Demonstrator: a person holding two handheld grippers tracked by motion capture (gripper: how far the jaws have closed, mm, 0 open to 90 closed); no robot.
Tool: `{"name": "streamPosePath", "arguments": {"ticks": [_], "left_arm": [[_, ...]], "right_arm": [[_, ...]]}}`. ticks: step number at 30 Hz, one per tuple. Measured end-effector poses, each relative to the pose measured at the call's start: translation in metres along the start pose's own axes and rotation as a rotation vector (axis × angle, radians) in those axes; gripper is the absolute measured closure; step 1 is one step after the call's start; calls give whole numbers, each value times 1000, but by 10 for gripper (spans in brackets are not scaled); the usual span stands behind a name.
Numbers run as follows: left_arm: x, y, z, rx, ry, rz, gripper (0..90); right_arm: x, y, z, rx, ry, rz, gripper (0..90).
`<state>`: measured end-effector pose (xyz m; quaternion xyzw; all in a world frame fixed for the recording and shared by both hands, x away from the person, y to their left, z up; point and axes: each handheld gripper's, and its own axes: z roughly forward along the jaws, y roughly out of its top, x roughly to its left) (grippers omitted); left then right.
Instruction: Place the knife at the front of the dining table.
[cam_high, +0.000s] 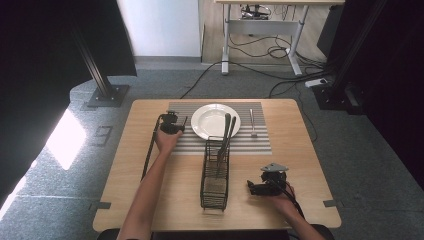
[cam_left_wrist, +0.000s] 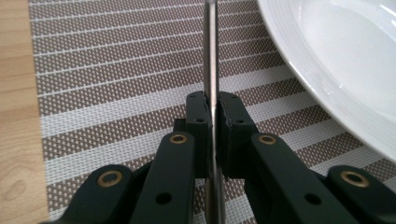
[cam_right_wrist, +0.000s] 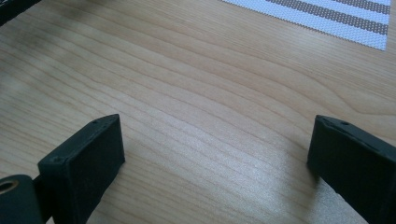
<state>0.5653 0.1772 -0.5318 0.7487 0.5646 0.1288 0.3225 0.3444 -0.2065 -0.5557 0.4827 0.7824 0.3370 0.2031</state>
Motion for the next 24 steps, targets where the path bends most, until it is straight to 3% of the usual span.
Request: {"name": "streamPosePath", "arguments": {"ticks": [11, 15, 16, 24], "left_arm": [[-4, -1, 2, 3, 29, 25, 826], [-7, -3, 2, -7, 54, 58, 823], [-10, -4, 2, -15, 85, 97, 821], [-10, -4, 2, -16, 86, 98, 818]], "right_arm": [[0, 0, 0, -1, -1, 2, 38], [1, 0, 0, 0, -1, 3, 44], [1, 0, 0, 0, -1, 3, 44], [1, 0, 0, 0, 0, 1, 45]]}}
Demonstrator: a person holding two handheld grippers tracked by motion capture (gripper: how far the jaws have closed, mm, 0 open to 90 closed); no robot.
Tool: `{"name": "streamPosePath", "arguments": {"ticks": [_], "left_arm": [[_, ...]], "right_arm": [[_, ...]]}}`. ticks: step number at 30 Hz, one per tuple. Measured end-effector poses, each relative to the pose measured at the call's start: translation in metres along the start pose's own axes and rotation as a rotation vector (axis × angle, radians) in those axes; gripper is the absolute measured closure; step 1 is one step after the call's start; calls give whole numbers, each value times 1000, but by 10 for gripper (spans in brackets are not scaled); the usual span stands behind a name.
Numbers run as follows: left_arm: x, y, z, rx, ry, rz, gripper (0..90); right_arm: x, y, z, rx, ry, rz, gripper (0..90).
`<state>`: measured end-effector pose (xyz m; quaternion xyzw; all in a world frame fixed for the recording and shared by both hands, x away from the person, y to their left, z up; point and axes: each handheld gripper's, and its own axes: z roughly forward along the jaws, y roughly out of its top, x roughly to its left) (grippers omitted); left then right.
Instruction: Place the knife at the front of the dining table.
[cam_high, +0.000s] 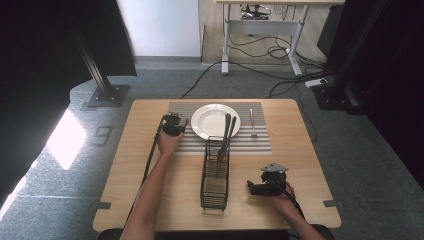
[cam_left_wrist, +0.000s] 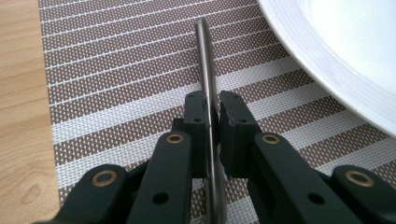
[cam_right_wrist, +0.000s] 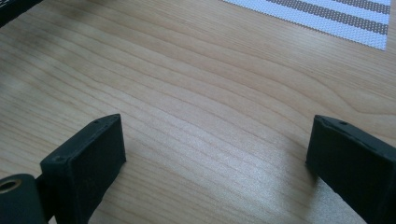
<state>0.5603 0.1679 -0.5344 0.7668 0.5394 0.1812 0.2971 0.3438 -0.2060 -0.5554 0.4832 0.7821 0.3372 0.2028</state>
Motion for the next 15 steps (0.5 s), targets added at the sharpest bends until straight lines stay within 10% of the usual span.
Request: {"name": "streamPosePath", "arguments": {"ticks": [15], "left_arm": [[7, -4, -2, -25, -57, -56, 690]], "right_arm": [[0, 0, 0, 1, 3, -1, 46]]}}
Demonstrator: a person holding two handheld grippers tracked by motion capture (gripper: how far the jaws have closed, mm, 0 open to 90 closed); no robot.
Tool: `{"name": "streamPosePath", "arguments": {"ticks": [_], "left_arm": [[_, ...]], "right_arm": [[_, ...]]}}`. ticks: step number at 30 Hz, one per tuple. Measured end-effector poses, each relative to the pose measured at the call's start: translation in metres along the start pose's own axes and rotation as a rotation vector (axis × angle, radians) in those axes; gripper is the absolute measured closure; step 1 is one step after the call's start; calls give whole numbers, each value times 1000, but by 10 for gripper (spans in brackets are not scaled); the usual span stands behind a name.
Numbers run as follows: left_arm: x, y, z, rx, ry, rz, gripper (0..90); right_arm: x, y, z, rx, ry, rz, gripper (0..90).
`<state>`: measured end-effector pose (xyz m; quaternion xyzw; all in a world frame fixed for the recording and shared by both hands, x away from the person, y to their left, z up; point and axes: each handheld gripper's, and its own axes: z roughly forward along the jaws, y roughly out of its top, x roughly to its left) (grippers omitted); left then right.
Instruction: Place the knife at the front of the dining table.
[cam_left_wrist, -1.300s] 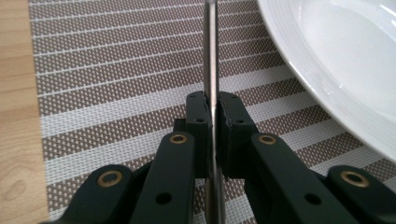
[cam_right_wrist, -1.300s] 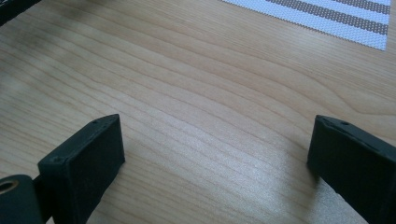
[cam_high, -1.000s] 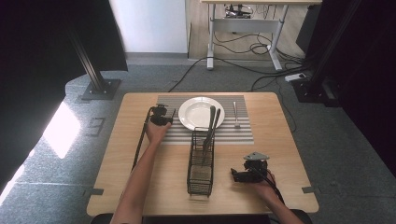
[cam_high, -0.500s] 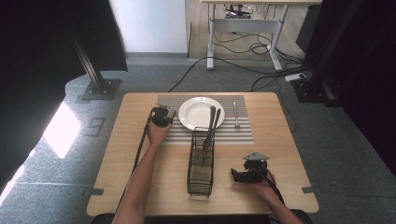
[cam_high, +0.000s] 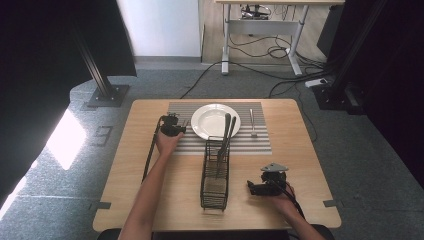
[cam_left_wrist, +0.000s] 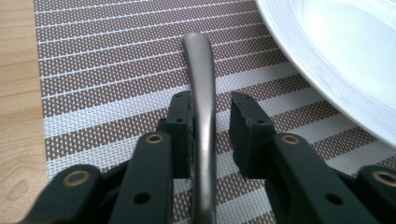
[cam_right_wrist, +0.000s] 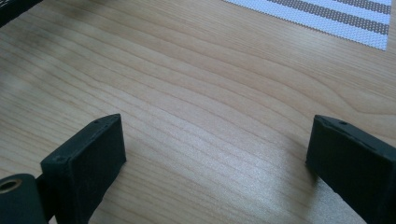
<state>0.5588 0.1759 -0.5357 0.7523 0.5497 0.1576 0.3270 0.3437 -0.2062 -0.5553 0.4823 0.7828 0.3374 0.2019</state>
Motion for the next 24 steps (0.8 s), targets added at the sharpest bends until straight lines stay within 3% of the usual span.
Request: {"name": "streamPosePath", "arguments": {"ticks": [7, 12, 16, 19, 24], "left_arm": [[-3, -1, -9, -15, -15, 19, 634], [0, -8, -19, 15, -1, 28, 630], [2, -15, -22, 34, -14, 42, 676], [1, -18, -21, 51, 10, 66, 721], [2, -17, -21, 52, 21, 51, 783]], "right_arm": [[0, 0, 0, 1, 1, -1, 47], [0, 0, 0, 2, 0, -3, 51], [0, 0, -1, 3, -1, -4, 52], [0, 0, 0, 3, 0, -3, 51], [0, 0, -1, 3, -2, -3, 51]]}}
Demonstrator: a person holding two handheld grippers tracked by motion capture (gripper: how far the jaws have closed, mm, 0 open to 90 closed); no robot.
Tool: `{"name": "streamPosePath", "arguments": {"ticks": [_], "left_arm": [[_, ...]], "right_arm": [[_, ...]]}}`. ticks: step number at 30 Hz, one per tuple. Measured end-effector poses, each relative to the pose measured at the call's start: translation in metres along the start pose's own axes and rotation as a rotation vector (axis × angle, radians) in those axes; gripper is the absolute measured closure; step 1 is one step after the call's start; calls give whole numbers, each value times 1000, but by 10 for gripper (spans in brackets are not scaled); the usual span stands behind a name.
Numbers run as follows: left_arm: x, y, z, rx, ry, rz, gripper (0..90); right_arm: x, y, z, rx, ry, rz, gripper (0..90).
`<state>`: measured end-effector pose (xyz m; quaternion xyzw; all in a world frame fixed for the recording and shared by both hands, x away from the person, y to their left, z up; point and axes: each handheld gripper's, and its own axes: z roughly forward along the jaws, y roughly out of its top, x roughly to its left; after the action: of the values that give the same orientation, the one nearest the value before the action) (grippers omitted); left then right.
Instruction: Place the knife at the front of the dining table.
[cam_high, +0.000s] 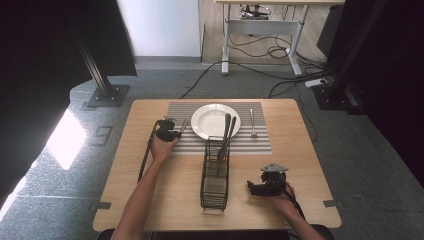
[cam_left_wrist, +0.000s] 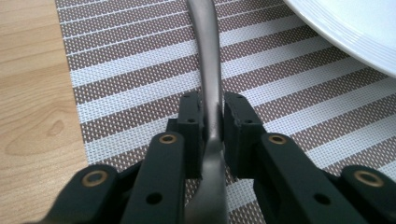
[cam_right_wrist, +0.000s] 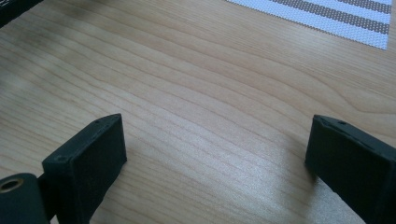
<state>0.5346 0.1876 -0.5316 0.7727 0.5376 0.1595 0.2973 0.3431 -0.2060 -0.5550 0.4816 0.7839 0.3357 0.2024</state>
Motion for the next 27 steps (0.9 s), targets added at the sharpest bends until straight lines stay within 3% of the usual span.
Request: {"name": "streamPosePath", "arguments": {"ticks": [6, 7, 18, 27], "left_arm": [[1, 8, 6, -7, 21, -10, 803], [6, 12, 11, -25, 7, -49, 803], [21, 41, 33, -31, 36, -97, 802], [29, 46, 39, -46, 31, -133, 789]], "right_arm": [[0, 0, 0, 0, -1, 0, 51], [0, 0, 0, -1, -1, 1, 51], [-1, 0, 0, -1, 5, -2, 51], [-1, 0, 0, 0, 7, -1, 48]]}}
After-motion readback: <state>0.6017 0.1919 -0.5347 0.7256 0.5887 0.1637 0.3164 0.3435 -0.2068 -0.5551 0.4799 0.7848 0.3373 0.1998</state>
